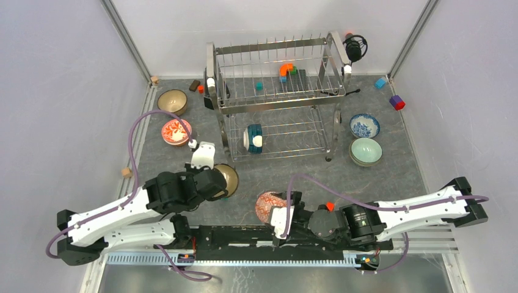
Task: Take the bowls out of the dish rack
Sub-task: Place the bowl with the bowl.
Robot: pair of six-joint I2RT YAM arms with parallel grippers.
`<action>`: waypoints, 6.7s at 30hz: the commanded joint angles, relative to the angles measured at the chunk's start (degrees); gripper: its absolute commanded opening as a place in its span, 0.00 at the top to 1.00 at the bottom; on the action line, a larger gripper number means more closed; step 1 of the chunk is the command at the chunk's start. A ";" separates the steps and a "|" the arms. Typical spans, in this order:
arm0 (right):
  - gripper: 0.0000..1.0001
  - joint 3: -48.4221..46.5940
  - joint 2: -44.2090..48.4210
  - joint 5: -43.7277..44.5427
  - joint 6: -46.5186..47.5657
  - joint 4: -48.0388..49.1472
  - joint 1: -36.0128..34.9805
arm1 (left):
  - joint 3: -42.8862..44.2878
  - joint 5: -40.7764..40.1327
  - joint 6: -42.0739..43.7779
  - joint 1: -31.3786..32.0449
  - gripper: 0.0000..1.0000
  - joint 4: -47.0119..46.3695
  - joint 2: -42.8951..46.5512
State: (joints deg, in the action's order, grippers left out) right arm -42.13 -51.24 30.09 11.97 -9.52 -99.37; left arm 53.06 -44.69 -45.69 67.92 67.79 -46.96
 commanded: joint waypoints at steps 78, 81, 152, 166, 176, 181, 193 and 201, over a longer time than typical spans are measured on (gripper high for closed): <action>0.14 37.25 10.68 16.29 -14.15 40.75 -0.37 | 61.37 38.28 -3.79 -82.75 0.98 -34.87 -79.98; 0.14 37.19 11.15 16.58 -14.42 39.78 -0.31 | 61.29 38.21 -3.72 -82.84 0.98 -33.75 -80.34; 0.14 39.24 16.75 15.70 -18.73 36.49 -0.38 | 51.53 38.87 -1.13 -83.89 0.51 -30.67 -70.23; 0.14 18.01 5.29 10.50 -17.36 29.87 14.62 | 20.37 42.16 -5.46 -75.01 0.29 -43.85 -33.63; 0.15 15.24 -5.20 -7.75 -35.65 40.62 37.57 | -3.87 42.06 -8.48 -73.80 0.17 -44.91 -6.33; 0.14 17.53 -11.96 -21.53 -41.23 54.70 46.49 | -12.50 43.08 -8.95 -73.75 0.17 -43.46 5.90; 0.15 14.11 -31.43 -32.90 -50.18 77.21 53.20 | -19.85 44.42 -5.53 -73.77 0.20 -41.46 14.81; 0.19 12.60 -40.40 -34.82 -55.12 85.53 56.01 | -23.74 46.91 -3.96 -73.75 0.22 -43.76 15.49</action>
State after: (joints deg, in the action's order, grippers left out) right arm -26.57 -87.68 -1.76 -39.40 66.92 -44.51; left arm 30.26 -0.69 -52.18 -5.85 26.63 -32.08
